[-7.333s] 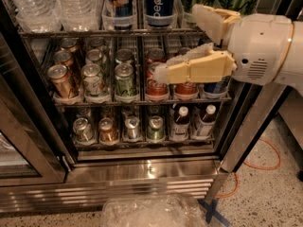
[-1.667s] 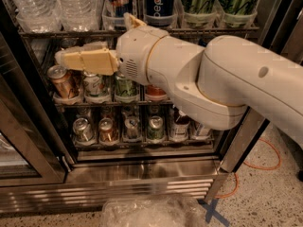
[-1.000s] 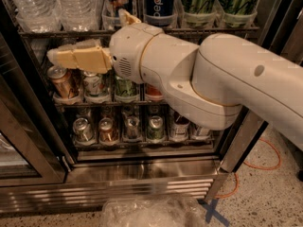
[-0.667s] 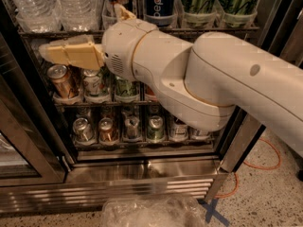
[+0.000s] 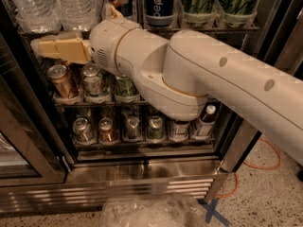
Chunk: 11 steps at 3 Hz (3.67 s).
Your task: Pick water bottle from top shelf of fridge
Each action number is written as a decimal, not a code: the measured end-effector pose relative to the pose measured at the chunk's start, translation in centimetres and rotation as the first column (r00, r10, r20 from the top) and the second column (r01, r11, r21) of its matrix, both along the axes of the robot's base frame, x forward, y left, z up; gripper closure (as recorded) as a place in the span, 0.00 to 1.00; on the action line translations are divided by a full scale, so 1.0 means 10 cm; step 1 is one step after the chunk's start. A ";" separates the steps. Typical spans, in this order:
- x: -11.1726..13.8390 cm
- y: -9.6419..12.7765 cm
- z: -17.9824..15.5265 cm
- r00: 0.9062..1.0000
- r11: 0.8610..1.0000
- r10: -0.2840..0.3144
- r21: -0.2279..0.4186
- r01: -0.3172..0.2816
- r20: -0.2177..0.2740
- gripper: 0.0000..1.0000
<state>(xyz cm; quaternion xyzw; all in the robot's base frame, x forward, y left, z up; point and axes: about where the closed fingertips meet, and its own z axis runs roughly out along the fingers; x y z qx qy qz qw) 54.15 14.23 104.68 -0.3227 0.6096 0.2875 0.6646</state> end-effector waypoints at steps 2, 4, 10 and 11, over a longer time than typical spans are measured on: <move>0.00 0.00 0.00 1.000 1.000 0.000 0.000 0.000 0.000 0.17; 0.00 0.00 0.00 1.000 1.000 0.001 -0.001 -0.001 0.001 0.16; 0.35 0.09 0.07 0.997 1.000 -0.008 0.002 0.008 0.072 0.21; 0.73 0.32 0.13 0.996 0.999 -0.036 0.002 0.036 0.084 0.20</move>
Offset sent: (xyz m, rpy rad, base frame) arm 0.0000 0.0000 0.0000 0.0000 0.0000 0.0000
